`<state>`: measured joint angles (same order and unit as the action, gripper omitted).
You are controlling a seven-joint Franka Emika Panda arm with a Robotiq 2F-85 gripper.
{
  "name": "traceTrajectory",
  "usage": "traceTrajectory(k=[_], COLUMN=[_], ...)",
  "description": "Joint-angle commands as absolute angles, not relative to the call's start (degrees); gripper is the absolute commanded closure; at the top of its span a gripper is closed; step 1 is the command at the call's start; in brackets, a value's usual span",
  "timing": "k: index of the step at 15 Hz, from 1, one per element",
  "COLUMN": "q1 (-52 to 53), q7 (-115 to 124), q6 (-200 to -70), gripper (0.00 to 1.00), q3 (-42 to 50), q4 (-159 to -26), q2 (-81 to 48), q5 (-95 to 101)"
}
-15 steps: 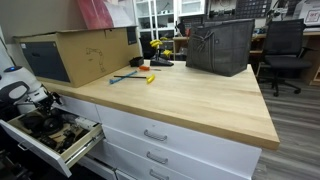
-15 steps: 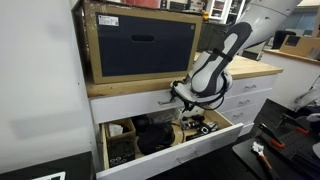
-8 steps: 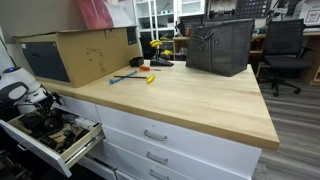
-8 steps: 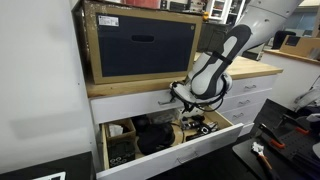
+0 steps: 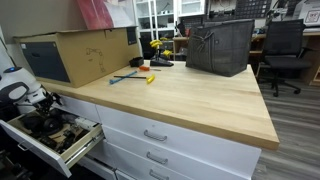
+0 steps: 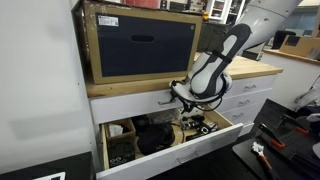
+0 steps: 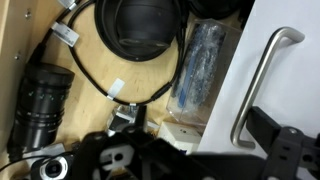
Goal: Pull open the top left drawer
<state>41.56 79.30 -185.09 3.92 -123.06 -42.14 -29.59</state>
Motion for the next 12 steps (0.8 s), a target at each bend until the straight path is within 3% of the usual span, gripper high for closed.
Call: traceTrajectory(k=[1,12], q1=[38.72,28.56], q7=[80.96,80.98], q6=[-180.33,-184.97], gripper=[0.0,0.0], q3=[-0.41,-13.8], q4=[-122.56,-125.44], q2=[-43.75,-43.47], q5=[-29.69,-29.67])
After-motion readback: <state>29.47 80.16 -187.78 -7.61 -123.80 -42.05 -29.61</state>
